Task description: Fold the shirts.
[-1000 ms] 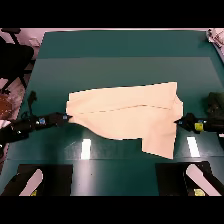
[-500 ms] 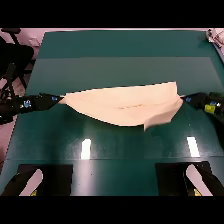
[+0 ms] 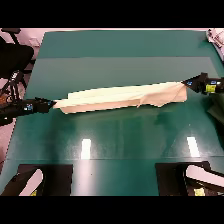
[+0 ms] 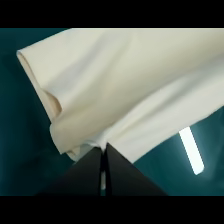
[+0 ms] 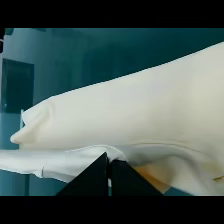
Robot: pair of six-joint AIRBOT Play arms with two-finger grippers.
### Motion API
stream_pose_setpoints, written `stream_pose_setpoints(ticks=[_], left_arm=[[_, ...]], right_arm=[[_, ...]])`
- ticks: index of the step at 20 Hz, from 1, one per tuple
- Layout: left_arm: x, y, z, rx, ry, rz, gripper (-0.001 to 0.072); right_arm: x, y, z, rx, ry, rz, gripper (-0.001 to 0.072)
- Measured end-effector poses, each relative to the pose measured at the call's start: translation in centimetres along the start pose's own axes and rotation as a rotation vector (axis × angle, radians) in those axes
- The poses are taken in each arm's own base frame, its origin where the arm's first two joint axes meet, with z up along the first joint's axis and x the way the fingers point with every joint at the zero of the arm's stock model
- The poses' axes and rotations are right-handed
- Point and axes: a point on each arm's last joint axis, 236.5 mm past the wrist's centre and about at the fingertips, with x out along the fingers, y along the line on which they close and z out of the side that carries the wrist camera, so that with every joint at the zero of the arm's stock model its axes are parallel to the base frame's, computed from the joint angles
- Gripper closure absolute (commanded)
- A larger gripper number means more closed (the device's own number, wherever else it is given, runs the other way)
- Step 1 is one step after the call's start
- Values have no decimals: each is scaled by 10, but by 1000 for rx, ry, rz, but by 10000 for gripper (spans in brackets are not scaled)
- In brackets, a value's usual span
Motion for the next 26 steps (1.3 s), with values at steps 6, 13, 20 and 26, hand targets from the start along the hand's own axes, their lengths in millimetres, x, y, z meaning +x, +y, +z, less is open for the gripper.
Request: stream_pose_setpoints(ticks=[6,13,20,26], left_arm=[[24,20,13,-17,-120,2,683],[76,12,13,95,-151,-48,683],[100,38,18,141,-168,177,683],[98,54,20,166,-172,259,112]], right_arm=[[28,-41,2,83,71,12,689],[46,-72,6,88,66,0,689],[49,-80,25,29,-18,-12,689],[57,-95,26,37,-25,-24,331]])
